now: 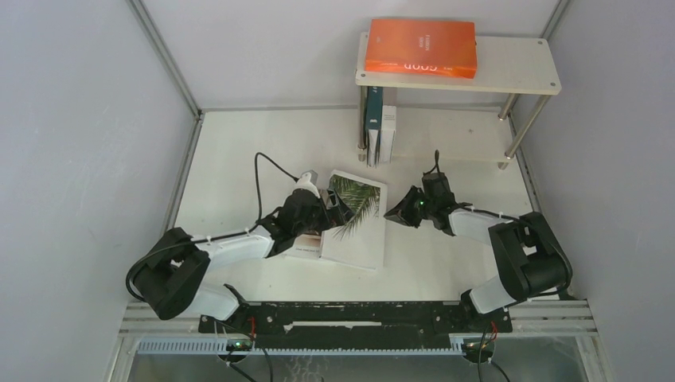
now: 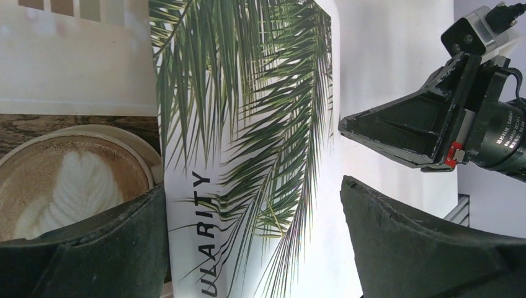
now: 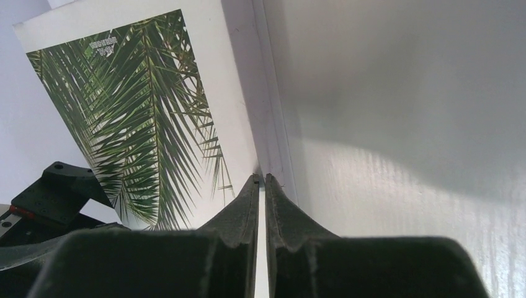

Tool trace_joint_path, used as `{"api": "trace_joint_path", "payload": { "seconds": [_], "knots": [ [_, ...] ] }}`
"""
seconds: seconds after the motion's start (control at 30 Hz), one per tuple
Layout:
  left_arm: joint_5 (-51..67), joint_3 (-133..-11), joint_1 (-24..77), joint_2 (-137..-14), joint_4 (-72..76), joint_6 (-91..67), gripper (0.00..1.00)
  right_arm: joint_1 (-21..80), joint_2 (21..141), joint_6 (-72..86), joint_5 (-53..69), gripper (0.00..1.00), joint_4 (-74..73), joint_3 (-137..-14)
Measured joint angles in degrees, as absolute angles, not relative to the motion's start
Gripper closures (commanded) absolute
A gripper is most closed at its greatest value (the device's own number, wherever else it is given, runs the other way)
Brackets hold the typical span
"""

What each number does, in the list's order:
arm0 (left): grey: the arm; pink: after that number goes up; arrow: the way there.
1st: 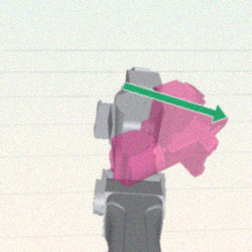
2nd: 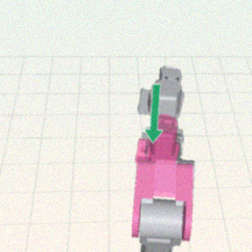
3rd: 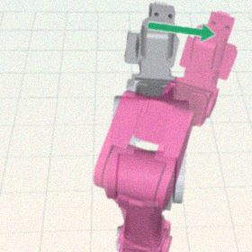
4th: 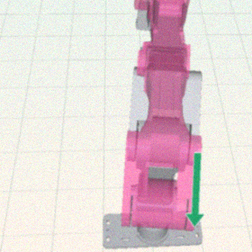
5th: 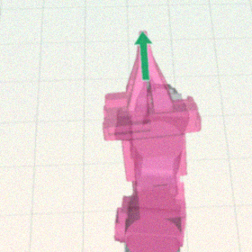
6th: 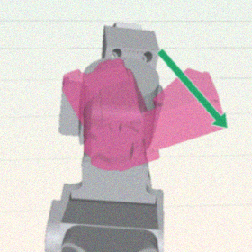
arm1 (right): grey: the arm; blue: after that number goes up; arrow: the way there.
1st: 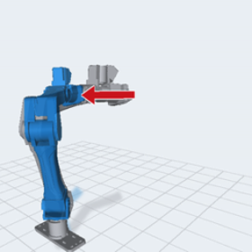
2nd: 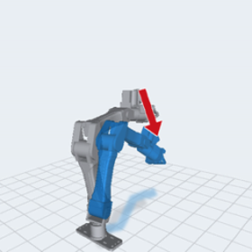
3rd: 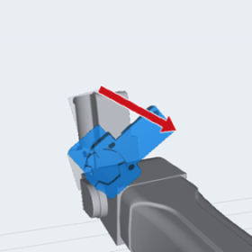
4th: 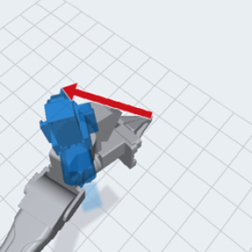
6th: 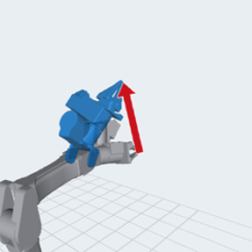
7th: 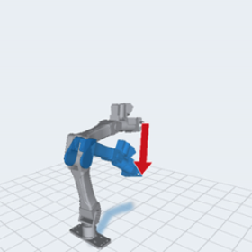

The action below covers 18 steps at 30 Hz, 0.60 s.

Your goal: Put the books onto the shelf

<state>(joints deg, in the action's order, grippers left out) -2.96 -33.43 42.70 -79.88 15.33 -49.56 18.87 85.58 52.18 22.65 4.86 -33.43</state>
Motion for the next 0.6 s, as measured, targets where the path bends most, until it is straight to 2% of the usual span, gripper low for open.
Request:
{"api": "trace_joint_path", "payload": {
  "seconds": [0.27,0.43,0.6],
  "knots": [
    [-0.12,-33.43,42.35,-79.92,15.81,-49.56,0.03,20.25,87.39,52.18,22.37,0.88,4.86,-35.38],
    [1.78,-33.43,42.35,-79.44,15.77,-49.52,0.12,20.45,87.61,52.38,22.33,0.88,4.89,-35.44],
    [2.26,-33.45,42.35,-77.38,14.90,-49.25,0.29,20.62,87.64,52.60,22.09,0.87,4.86,-35.44]
  ]
}}
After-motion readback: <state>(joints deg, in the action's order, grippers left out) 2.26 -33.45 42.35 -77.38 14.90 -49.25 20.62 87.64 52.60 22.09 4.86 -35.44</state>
